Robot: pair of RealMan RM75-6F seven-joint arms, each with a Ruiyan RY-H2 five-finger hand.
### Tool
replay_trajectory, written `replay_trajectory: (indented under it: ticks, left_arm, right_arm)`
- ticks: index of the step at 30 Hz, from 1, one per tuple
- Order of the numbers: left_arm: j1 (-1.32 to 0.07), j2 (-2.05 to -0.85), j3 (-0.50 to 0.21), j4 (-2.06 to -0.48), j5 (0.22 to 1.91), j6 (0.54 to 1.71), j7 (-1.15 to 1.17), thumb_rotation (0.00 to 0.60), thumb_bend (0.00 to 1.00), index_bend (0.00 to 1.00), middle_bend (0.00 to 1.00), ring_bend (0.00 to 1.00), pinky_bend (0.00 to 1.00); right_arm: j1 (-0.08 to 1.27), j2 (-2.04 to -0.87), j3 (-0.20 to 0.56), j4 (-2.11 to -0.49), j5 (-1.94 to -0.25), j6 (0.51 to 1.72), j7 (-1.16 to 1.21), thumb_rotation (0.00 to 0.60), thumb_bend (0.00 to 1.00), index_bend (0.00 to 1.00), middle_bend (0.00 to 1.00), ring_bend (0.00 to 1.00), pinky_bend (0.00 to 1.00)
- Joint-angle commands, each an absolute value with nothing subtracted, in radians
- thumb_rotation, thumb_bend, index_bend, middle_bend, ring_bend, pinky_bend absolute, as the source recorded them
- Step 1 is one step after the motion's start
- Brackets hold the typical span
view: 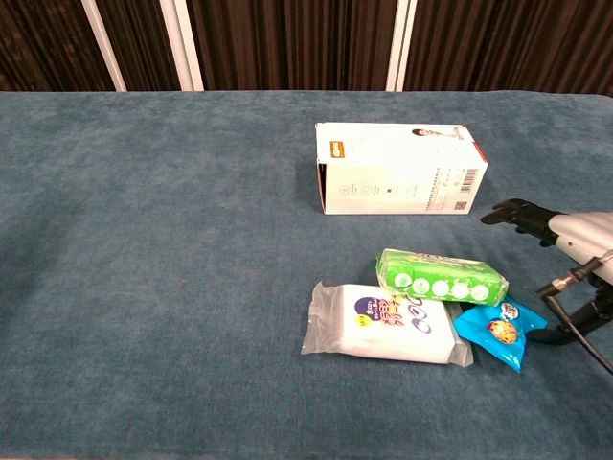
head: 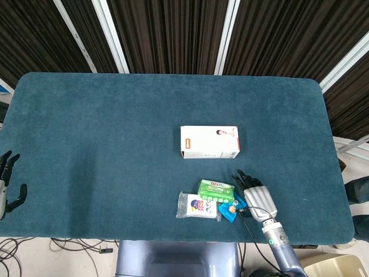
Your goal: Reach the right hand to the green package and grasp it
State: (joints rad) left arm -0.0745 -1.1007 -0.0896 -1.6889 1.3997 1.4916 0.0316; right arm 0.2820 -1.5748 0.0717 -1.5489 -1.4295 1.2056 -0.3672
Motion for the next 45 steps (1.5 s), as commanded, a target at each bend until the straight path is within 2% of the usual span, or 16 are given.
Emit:
replay_trajectory:
  ticks: [1,18,24,31,39,45]
  left_arm:
    - [-0.075,-1.101,-0.09,-1.69,1.398,1.49,0.032,0.6,0.48,0.07,0.0,0.0,0.0]
    - [-0.076,-1.101,-0.091,-1.698,1.387,1.482,0.037,0.6,0.49,0.07,0.0,0.0,0.0]
    - [-0.076,-1.1,-0.092,-1.701,1.383,1.481,0.038,0.6,0.49,0.07,0.0,0.0,0.0]
    - [-0.078,-1.098,-0.094,-1.706,1.379,1.478,0.039,0.6,0.49,0.07,0.0,0.0,0.0]
    - [-0.078,-1.097,-0.094,-1.706,1.374,1.475,0.039,0.6,0.49,0.07,0.0,0.0,0.0]
    - [-0.077,-1.097,-0.093,-1.708,1.375,1.476,0.041,0.6,0.49,0.07,0.0,0.0,0.0]
  right_arm:
    - [0.291,-1.593,0.079,-1.542,-1.43,1.212,-0.373,0.6,0.13,0.12,0.06,0.16,0.23]
    - [0.361,-1.656,0.121,-1.545,-1.394,1.181,-0.442,0.6,0.13,0.12,0.08,0.16,0.23]
    - [0.385,-1.664,0.141,-1.554,-1.363,1.166,-0.466,0.6,0.17,0.18,0.15,0.19,0.23]
    - [0.413,-1.672,0.156,-1.553,-1.322,1.145,-0.483,0.6,0.19,0.2,0.17,0.2,0.23]
    - [0.417,-1.651,0.15,-1.593,-1.318,1.159,-0.475,0.6,0.2,0.21,0.19,0.22,0.23]
    - [0.431,-1.591,0.132,-1.676,-1.266,1.095,-0.475,0.6,0.2,0.23,0.22,0.24,0.23]
